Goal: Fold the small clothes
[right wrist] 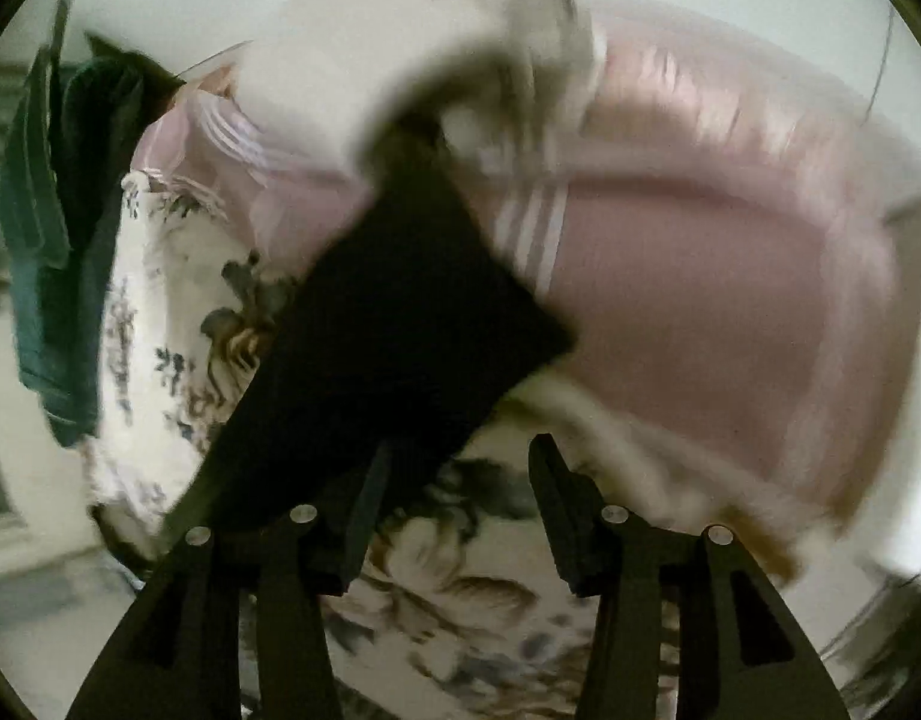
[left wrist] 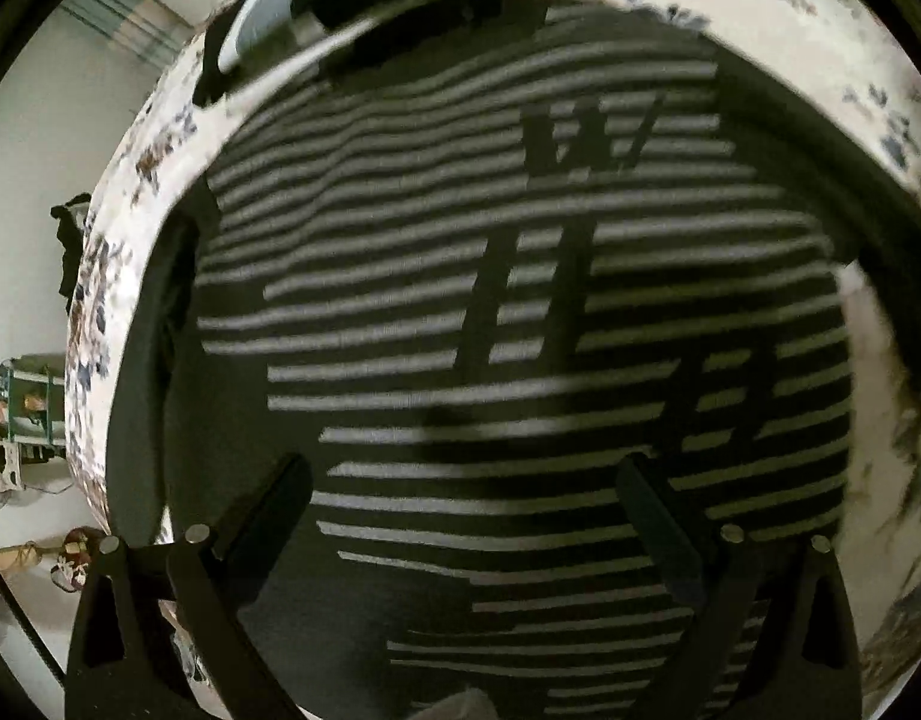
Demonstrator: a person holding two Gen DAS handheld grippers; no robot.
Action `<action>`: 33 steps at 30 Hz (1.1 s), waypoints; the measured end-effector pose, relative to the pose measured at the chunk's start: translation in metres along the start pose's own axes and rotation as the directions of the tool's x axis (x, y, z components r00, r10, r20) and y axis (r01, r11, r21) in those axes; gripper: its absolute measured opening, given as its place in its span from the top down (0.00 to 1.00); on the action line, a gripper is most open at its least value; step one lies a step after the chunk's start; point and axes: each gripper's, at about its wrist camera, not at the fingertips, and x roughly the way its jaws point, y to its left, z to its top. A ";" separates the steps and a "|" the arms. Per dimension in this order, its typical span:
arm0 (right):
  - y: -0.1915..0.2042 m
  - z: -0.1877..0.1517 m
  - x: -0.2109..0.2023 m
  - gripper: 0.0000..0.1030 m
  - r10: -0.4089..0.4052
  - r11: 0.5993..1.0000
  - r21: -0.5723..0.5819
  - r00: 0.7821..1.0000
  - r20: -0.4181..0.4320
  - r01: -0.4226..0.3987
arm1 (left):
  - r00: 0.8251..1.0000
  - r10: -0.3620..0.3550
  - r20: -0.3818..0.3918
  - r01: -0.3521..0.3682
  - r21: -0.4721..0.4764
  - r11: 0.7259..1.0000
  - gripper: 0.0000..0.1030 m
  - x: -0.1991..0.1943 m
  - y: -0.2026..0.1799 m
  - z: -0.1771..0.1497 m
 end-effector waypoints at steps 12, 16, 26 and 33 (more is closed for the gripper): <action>-0.019 -0.008 0.043 0.70 0.098 0.966 0.208 0.961 0.257 -0.154 | 0.999 -0.041 0.020 0.044 -0.168 0.985 0.00 0.041 0.053 -0.008; 0.000 -0.015 0.016 0.88 0.069 0.981 0.154 0.956 0.286 -0.117 | 0.997 -0.073 0.030 0.077 -0.199 0.977 0.00 0.046 0.072 -0.011; 0.143 -0.012 -0.117 0.95 0.136 0.982 -0.177 0.870 0.473 -0.057 | 0.986 -0.099 0.132 0.126 -0.212 0.969 0.00 0.030 0.120 -0.005; 0.220 -0.028 -0.124 0.95 0.079 0.947 -0.304 0.845 0.529 0.102 | 0.977 -0.143 0.155 0.180 -0.259 0.949 0.00 0.027 0.141 0.000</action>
